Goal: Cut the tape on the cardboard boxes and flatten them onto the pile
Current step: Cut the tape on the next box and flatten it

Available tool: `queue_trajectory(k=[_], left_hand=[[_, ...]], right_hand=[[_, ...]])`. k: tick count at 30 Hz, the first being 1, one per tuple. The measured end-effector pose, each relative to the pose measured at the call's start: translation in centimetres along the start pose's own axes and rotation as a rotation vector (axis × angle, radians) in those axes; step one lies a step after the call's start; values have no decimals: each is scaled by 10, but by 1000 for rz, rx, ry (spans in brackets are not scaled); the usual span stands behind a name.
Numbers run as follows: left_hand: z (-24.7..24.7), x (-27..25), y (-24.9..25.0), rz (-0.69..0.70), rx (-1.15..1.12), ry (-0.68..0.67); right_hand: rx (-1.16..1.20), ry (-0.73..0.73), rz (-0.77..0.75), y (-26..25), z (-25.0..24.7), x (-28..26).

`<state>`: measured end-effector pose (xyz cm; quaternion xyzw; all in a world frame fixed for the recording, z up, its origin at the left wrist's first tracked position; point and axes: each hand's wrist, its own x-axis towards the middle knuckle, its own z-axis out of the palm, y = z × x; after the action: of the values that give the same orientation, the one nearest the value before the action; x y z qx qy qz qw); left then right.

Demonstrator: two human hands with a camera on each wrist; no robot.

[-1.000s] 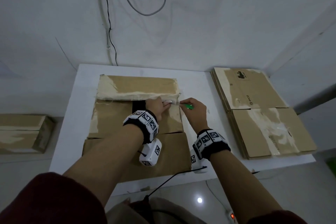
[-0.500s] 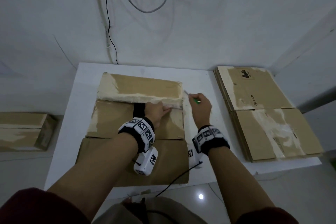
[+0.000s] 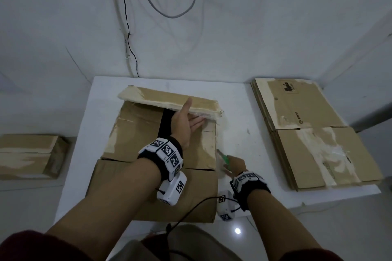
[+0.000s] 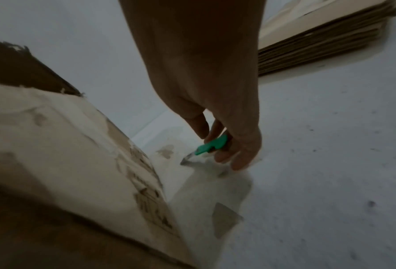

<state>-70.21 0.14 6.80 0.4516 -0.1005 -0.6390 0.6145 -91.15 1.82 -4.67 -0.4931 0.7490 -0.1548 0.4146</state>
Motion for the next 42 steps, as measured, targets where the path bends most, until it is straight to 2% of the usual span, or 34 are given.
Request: queue_trajectory(k=[2, 3, 4, 5, 6, 7, 8, 11, 13, 17, 19, 21, 23, 25, 27, 29, 30, 33, 36, 40, 42], left_hand=[[2, -1, 2, -6, 3, 2], [3, -1, 3, -9, 6, 5], [3, 0, 3, -8, 7, 9], [3, 0, 4, -9, 6, 12], [4, 1, 4, -13, 1, 13], [5, 2, 5, -14, -8, 13], [5, 3, 6, -15, -10, 15], [10, 4, 11, 8, 6, -2], [13, 5, 16, 30, 84, -38], [2, 22, 37, 141, 234, -43], [-16, 38, 49, 258, 400, -17], [-37, 55, 65, 333, 750, 40], [-61, 69, 77, 288, 1271, 213], [-78, 67, 86, 131, 1600, 340], [-92, 62, 82, 6, 1748, 268], [-99, 56, 78, -62, 1902, 146], [-101, 55, 77, -74, 1937, 128], [-100, 57, 77, -91, 1954, 128], [-97, 51, 83, -57, 1866, 90], [-105, 45, 111, 5, 1601, -43], [-110, 34, 134, -15, 1308, -142]], right_hand=[[-37, -45, 46, 4, 0, 3], [24, -81, 9, 3, 1, 9], [64, -45, -26, -1, -2, 8], [16, 95, -14, -5, -4, 13], [-46, 128, 59, -8, -7, 17], [10, 136, 73, -19, -11, 16], [64, 183, 2, -35, -17, 15], [254, 244, -406, -94, -32, -4], [215, 225, -593, -124, -33, -11], [77, 197, -688, -152, -23, 4], [-60, 164, -660, -159, -17, 19], [-241, 98, -589, -164, -9, 32], [-400, 20, -496, -169, -1, 38], [-385, -38, -436, -169, 8, 40], [-349, -35, -383, -172, 17, 39], [-479, -29, -280, -178, 28, 33], [-579, -32, -212, -181, 34, 28], [-749, -1, -93, -186, 53, 13], [-753, 66, -60, -188, 63, 8], [-544, -16, -158, -189, 45, 11], [-379, -86, -258, -189, 26, 6]])
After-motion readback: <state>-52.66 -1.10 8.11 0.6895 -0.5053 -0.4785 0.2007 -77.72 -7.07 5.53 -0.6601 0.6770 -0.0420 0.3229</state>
